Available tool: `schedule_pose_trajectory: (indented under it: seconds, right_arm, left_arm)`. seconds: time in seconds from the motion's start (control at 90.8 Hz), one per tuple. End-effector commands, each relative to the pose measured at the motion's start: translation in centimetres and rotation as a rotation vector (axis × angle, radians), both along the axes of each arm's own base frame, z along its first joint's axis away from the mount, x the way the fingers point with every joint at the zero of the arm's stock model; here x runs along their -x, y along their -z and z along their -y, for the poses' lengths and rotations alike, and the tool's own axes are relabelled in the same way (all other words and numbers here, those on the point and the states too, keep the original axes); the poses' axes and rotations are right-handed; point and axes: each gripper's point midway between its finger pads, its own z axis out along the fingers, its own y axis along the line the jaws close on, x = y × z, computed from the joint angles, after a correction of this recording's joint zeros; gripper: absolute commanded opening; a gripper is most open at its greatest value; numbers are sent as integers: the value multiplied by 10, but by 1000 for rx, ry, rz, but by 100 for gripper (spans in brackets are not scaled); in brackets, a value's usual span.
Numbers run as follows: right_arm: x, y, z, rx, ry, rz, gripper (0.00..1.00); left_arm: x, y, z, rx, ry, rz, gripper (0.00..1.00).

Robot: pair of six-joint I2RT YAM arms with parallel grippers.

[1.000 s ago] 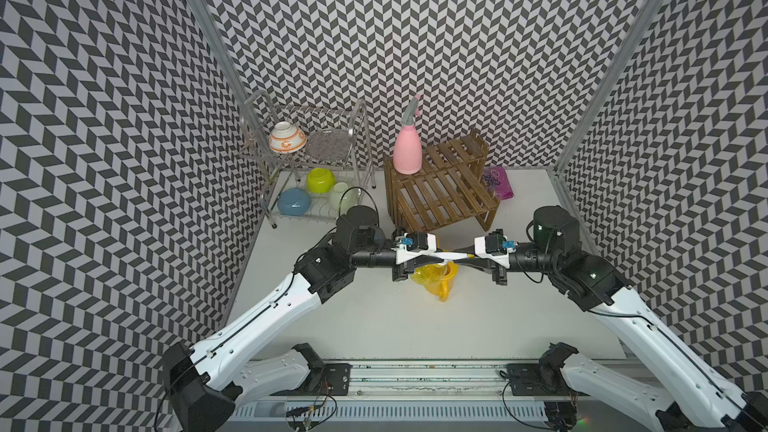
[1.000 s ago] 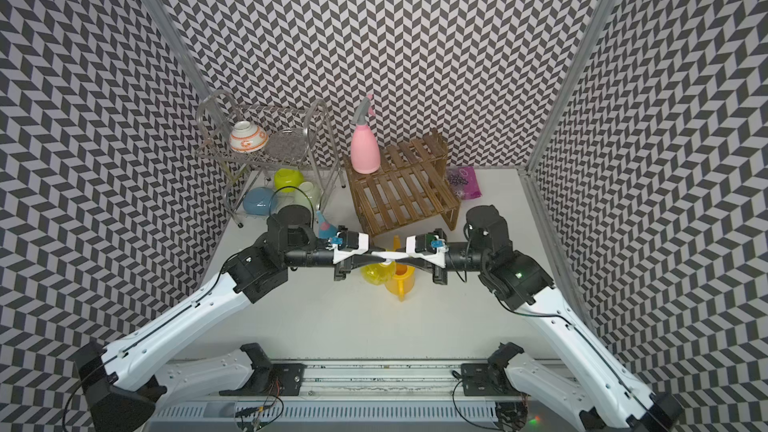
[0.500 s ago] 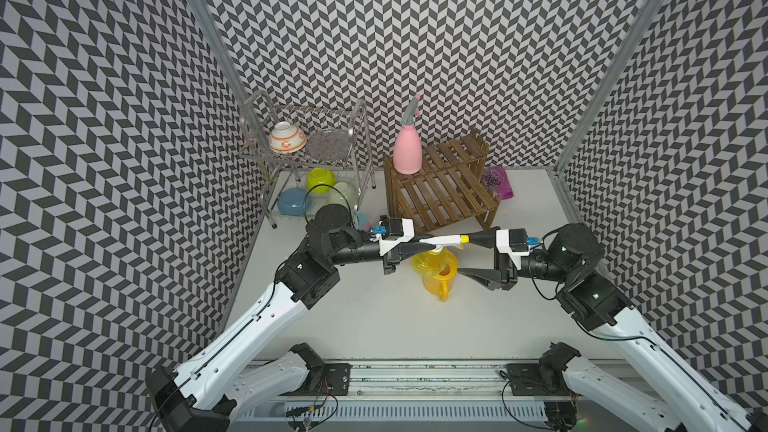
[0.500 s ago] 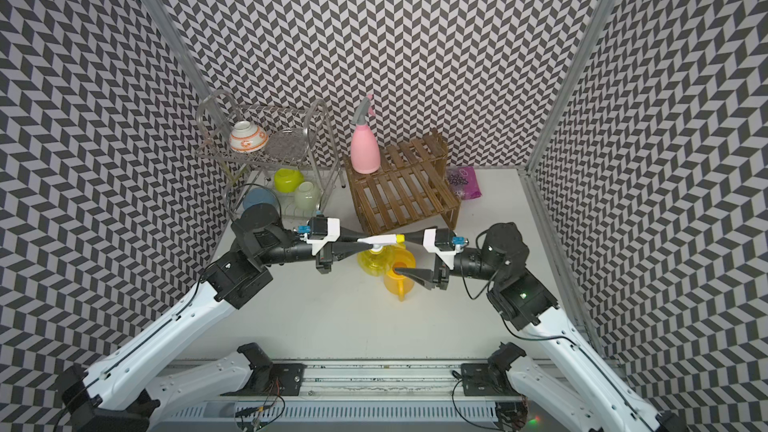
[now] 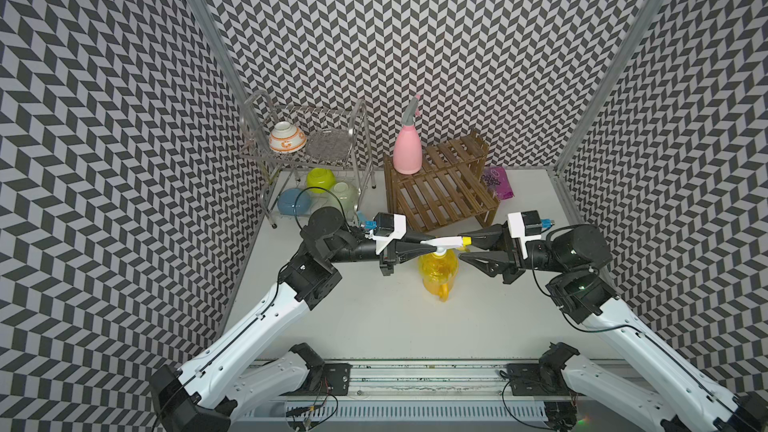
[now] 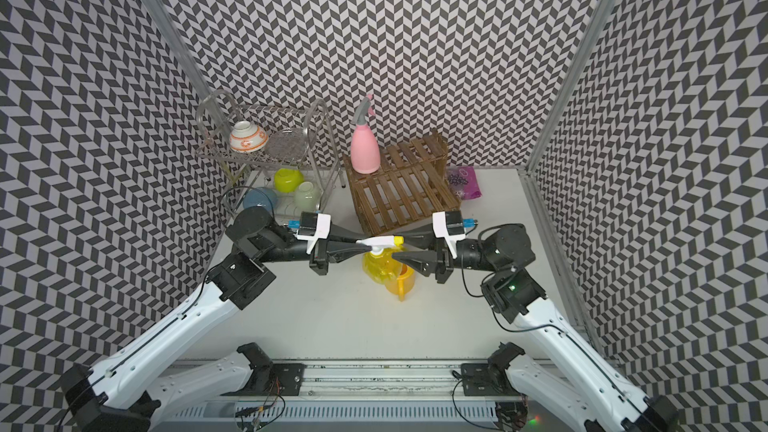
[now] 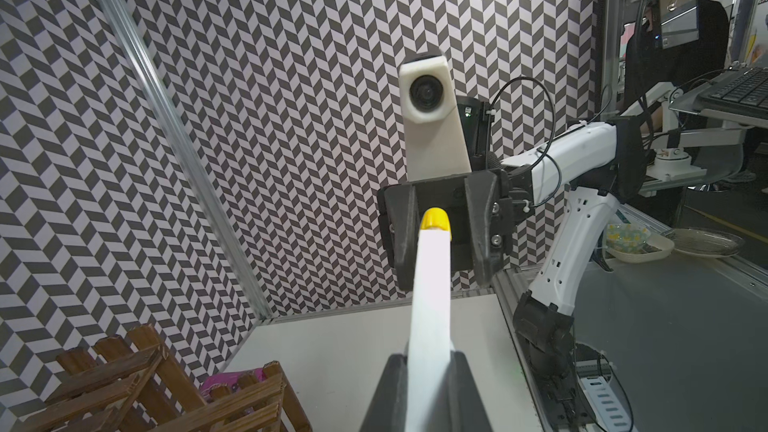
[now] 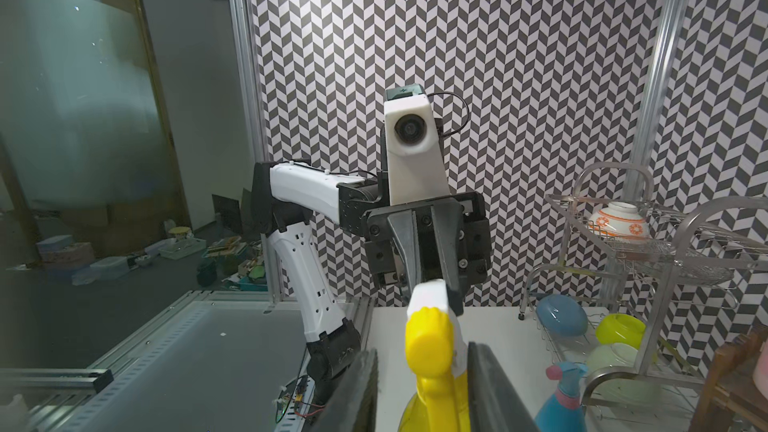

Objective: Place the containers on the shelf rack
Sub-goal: 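Pick up a container from the center of the board.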

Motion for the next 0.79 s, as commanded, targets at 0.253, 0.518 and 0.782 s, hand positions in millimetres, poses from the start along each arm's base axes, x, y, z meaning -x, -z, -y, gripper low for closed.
schedule_pose_trajectory:
  seconds: [0.253, 0.518, 0.782]
  right_arm:
    - [8, -24, -6, -42, -35, 49, 25]
    - [6, -22, -10, -28, -30, 61, 7]
    - [-4, -25, 2, -62, 111, 108, 0]
  left_arm:
    - [0, -4, 1, 20, 15, 10, 0]
    - [-1, -1, 1, 14, 8, 4, 0]
    - [-8, -16, -9, 65, -96, 45, 71]
